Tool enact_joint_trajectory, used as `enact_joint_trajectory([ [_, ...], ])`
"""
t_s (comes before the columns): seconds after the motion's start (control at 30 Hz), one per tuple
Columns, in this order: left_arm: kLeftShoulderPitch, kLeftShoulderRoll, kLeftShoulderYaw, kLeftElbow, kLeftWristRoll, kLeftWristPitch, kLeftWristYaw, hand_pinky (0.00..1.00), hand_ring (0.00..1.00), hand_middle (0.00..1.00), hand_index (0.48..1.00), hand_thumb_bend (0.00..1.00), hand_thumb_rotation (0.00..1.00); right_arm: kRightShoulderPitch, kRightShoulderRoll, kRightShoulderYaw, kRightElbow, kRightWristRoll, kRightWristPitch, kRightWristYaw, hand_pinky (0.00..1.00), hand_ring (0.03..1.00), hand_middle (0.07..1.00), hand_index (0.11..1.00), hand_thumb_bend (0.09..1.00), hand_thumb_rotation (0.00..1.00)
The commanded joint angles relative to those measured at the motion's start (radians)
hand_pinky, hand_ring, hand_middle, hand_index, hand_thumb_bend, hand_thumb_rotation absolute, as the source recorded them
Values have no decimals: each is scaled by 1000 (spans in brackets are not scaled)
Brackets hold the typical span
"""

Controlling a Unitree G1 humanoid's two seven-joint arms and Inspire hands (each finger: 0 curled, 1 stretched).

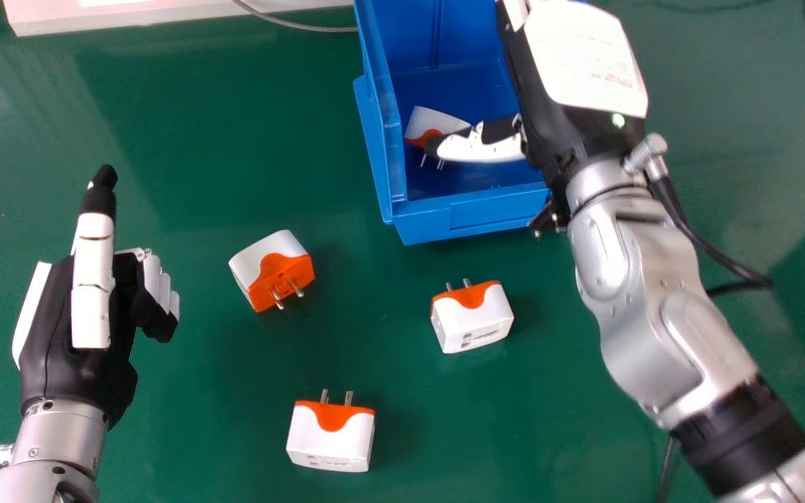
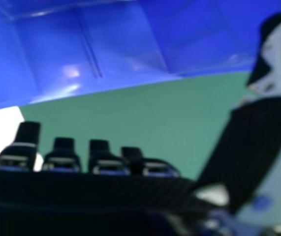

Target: Pick all objects and put in blue box

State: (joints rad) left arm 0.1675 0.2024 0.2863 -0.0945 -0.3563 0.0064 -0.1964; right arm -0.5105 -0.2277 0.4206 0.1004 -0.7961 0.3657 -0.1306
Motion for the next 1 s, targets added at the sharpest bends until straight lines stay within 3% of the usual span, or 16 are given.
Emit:
enact_joint_trajectory([
  [0.0, -10, -5, 16, -35, -23, 10, -4, 0, 0, 0, 1000, 679, 1000, 37, 13, -11, -91, -28, 17, 0, 918, 993, 1000, 1000, 564, 380],
  [0.2, -26, -15, 29, -25, -58, 28, -4, 0, 0, 0, 1000, 669, 1000, 167, 51, -4, -219, -44, 37, -20, 926, 994, 1000, 1000, 566, 389],
  [0.5, -43, -28, 34, -11, -80, 28, -24, 0, 0, 0, 1000, 677, 992, 377, 112, 40, -367, -104, 20, -75, 929, 992, 1000, 1000, 580, 426],
  [0.57, -44, -29, 35, -13, -79, 26, -25, 0, 0, 0, 1000, 678, 991, 443, 116, 63, -409, -122, 13, -78, 935, 993, 1000, 1000, 578, 446],
  [0.8, -37, -29, 28, -24, -57, 21, -14, 0, 0, 0, 1000, 669, 994, 626, 121, 120, -495, -148, -24, -100, 949, 999, 1000, 1000, 552, 449],
  [0.97, -40, -28, 36, -5, -48, 16, -14, 0, 0, 0, 1000, 665, 997, 744, 121, 148, -538, -151, -59, -122, 954, 1000, 1000, 1000, 542, 440],
])
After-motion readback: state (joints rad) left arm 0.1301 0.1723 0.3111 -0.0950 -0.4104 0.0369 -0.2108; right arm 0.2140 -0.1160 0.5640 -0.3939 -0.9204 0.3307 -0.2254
